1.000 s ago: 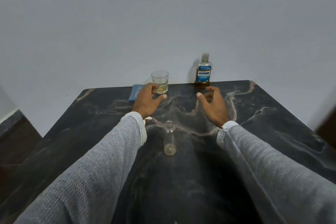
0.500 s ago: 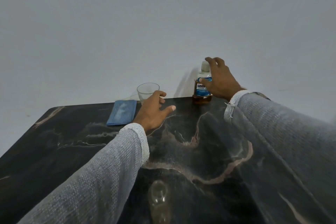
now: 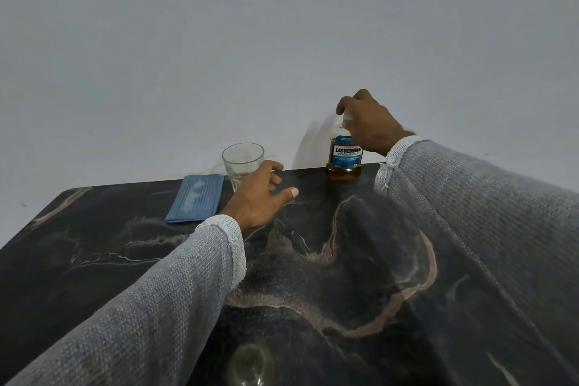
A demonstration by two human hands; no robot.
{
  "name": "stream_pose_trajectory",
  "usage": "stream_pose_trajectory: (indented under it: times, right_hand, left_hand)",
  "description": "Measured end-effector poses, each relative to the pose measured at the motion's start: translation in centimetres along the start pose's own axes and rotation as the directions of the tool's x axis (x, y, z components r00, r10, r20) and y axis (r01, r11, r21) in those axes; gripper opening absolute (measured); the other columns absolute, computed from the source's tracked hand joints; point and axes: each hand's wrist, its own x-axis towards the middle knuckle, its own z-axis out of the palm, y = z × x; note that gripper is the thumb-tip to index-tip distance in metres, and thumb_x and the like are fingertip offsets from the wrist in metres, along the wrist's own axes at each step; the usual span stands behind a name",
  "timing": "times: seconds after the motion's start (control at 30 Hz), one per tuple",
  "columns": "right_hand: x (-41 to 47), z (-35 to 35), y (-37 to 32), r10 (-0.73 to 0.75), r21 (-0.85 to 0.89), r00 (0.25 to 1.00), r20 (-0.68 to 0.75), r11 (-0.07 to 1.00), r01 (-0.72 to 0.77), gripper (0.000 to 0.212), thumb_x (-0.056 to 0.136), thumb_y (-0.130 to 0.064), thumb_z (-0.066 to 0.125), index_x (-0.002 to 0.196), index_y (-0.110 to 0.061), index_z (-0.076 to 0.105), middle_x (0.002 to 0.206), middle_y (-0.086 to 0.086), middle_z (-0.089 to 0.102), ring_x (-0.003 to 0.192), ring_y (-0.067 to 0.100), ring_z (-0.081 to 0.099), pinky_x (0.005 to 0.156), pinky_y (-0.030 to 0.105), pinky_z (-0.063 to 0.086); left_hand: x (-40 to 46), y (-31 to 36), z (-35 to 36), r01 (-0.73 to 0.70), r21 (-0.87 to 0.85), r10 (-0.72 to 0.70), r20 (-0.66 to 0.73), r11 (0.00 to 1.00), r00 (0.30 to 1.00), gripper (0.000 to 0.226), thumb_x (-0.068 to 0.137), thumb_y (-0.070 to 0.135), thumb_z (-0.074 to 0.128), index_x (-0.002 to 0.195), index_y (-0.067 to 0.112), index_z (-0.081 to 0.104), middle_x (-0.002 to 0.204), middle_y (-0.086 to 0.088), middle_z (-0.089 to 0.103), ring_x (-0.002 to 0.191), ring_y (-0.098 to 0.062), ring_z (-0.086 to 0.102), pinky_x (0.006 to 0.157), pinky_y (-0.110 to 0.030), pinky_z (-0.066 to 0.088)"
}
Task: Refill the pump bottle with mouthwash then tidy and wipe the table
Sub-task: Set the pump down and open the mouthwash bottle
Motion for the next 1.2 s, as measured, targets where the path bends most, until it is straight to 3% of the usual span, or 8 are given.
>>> stream_pose_trajectory:
  times: [0.4, 0.53, 0.67, 0.8, 0.87, 0.97, 1.13, 1.2]
  right_hand:
    - [-10.4, -5.9, -3.7, -0.010, 0.138, 1.000, 0.020, 0.990, 0.007, 0.022, 0.093, -0.016, 0.059, 0.115, -0.018, 0.060, 0.124, 0.007, 0.048, 0.100, 0.023, 0.054, 0.076, 0.026, 0.042]
    - [-15.2, -7.8, -5.6, -0.033, 0.155, 0.999, 0.043, 0.988, 0.026, 0.024, 0.092, -0.017, 0.060, 0.116, -0.020, 0.060, 0.127, 0.007, 0.048, 0.107, 0.028, 0.054, 0.079, 0.027, 0.046]
    - [-19.8, -10.0, -7.7, -0.058, 0.184, 0.997, 0.044, 0.982, 0.049, 0.025, 0.092, -0.018, 0.061, 0.117, -0.019, 0.060, 0.127, 0.007, 0.049, 0.108, 0.027, 0.054, 0.081, 0.028, 0.047]
    - [-23.6, -11.6, -9.3, -0.080, 0.187, 0.996, 0.040, 0.980, 0.071, 0.026, 0.092, -0.017, 0.061, 0.118, -0.018, 0.060, 0.127, 0.008, 0.050, 0.107, 0.026, 0.054, 0.081, 0.027, 0.046]
    - [-25.2, -12.1, -10.1, -0.086, 0.187, 0.996, 0.038, 0.979, 0.078, 0.026, 0.092, -0.017, 0.061, 0.118, -0.018, 0.060, 0.127, 0.008, 0.050, 0.108, 0.026, 0.054, 0.082, 0.028, 0.047]
    - [-27.4, -12.6, -10.9, -0.094, 0.186, 0.995, 0.039, 0.979, 0.086, 0.027, 0.092, -0.018, 0.061, 0.119, -0.018, 0.059, 0.127, 0.008, 0.050, 0.108, 0.026, 0.054, 0.082, 0.028, 0.046]
    - [-29.7, -13.0, -11.7, -0.103, 0.180, 0.994, 0.049, 0.979, 0.092, 0.027, 0.092, -0.018, 0.061, 0.119, -0.019, 0.059, 0.126, 0.008, 0.050, 0.108, 0.024, 0.053, 0.081, 0.027, 0.043]
    - [-30.2, -13.1, -12.0, -0.101, 0.181, 0.994, 0.047, 0.979, 0.091, 0.027, 0.092, -0.017, 0.062, 0.118, -0.020, 0.060, 0.128, 0.007, 0.050, 0.109, 0.024, 0.053, 0.081, 0.026, 0.043]
  left_hand:
    - [-6.7, 4.0, -4.6, 0.036, -0.102, -0.039, -0.027, 0.994, 0.999, 0.043, 0.088, 0.033, 0.068, 0.125, 0.020, 0.050, 0.099, 0.012, 0.060, 0.092, -0.005, 0.059, 0.076, -0.018, 0.044]
    - [-11.0, 5.4, -5.8, 0.074, -0.147, -0.084, -0.063, 0.986, 0.994, 0.044, 0.087, 0.027, 0.070, 0.125, 0.014, 0.052, 0.096, 0.009, 0.063, 0.096, -0.011, 0.061, 0.089, -0.026, 0.048]
    - [-16.0, 5.7, -6.3, 0.112, -0.203, -0.132, -0.086, 0.973, 0.988, 0.041, 0.089, 0.024, 0.069, 0.124, 0.015, 0.052, 0.088, 0.012, 0.066, 0.085, 0.007, 0.057, 0.069, -0.008, 0.041]
    - [-20.0, 5.1, -6.4, 0.172, -0.254, -0.208, -0.124, 0.952, 0.970, 0.041, 0.089, 0.020, 0.068, 0.126, 0.011, 0.051, 0.096, 0.003, 0.066, 0.090, -0.010, 0.064, 0.066, -0.017, 0.046]
    - [-21.9, 4.7, -6.3, 0.200, -0.298, -0.249, -0.137, 0.933, 0.959, 0.038, 0.089, 0.019, 0.068, 0.123, 0.011, 0.053, 0.101, -0.003, 0.067, 0.098, -0.021, 0.066, 0.075, -0.025, 0.050]
    - [-24.6, 4.2, -6.0, 0.223, -0.321, -0.290, -0.175, 0.920, 0.941, 0.035, 0.089, 0.019, 0.068, 0.120, 0.013, 0.056, 0.100, -0.003, 0.070, 0.098, -0.020, 0.066, 0.087, -0.036, 0.052]
    - [-28.2, 4.6, -4.5, 0.152, -0.406, -0.254, -0.209, 0.901, 0.944, 0.013, 0.091, 0.010, 0.064, 0.094, 0.022, 0.059, 0.091, -0.004, 0.067, 0.076, -0.013, 0.063, 0.059, -0.014, 0.050]
    - [-29.1, 5.0, -3.7, 0.131, -0.428, -0.224, -0.176, 0.894, 0.959, 0.014, 0.091, 0.009, 0.064, 0.092, 0.022, 0.061, 0.087, -0.004, 0.067, 0.074, -0.014, 0.064, 0.060, -0.013, 0.050]
